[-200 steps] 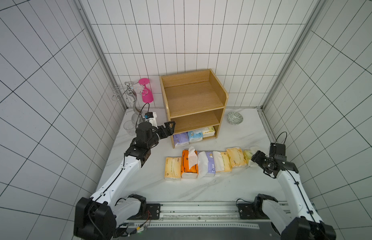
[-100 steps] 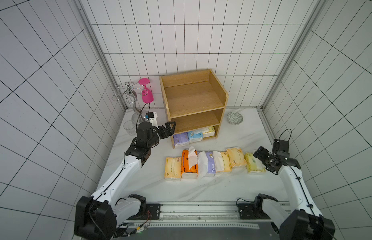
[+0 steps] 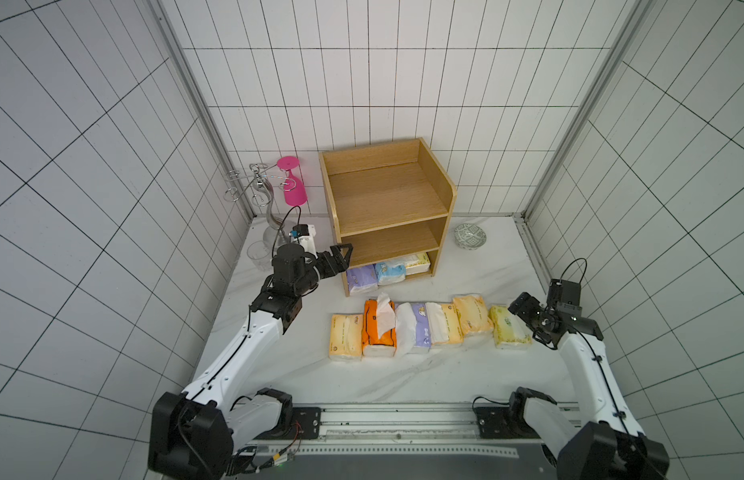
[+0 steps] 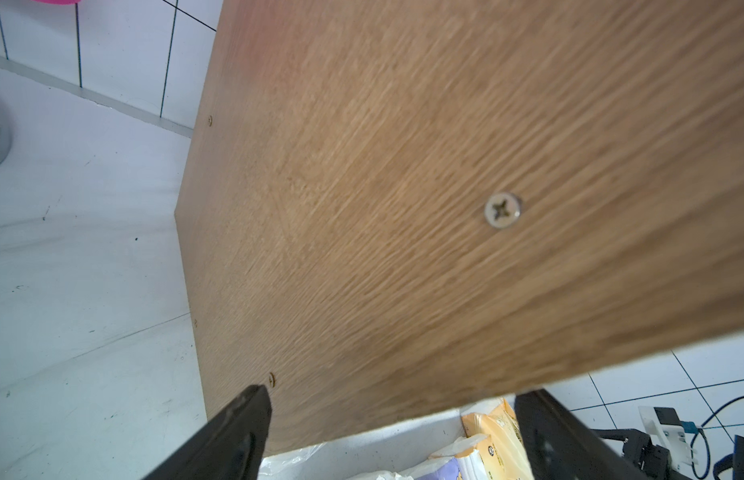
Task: Remove the tissue boxes from the shelf
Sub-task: Place the box of tissues at the center of the board.
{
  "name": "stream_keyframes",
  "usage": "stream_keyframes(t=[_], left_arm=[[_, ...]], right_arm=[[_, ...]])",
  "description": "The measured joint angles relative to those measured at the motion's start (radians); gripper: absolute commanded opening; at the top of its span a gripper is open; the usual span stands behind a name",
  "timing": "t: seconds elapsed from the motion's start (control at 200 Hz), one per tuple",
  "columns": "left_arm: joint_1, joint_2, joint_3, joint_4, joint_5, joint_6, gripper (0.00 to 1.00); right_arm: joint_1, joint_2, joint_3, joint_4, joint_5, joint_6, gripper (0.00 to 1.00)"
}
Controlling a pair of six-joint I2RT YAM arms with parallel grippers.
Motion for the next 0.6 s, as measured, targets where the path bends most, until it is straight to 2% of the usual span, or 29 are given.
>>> stream_keyframes(t=[0.135, 0.21, 0.41, 0.6], left_arm=[[0.0, -0.006, 0.0, -0.002, 0.0, 0.0, 0.95], [0.0, -0.01, 0.0, -0.004, 0.0, -0.001, 0.95], [0.0, -0.037, 0.0, -0.027, -0.011, -0.001, 0.95], [0.0, -0.101, -0.008, -0.044, -0.035, -0.001, 0.96]], right_arm=[[0.0, 0.0, 0.0, 0.035, -0.006, 0.004, 0.18], [0.0, -0.002, 0.0, 0.043, -0.008, 0.003, 0.08], [0.0, -0.076, -0.011, -0.001, -0.008, -0.02, 0.04], [0.0, -0.3, -0.125, -0.136, 0.021, -0.073, 0.03]])
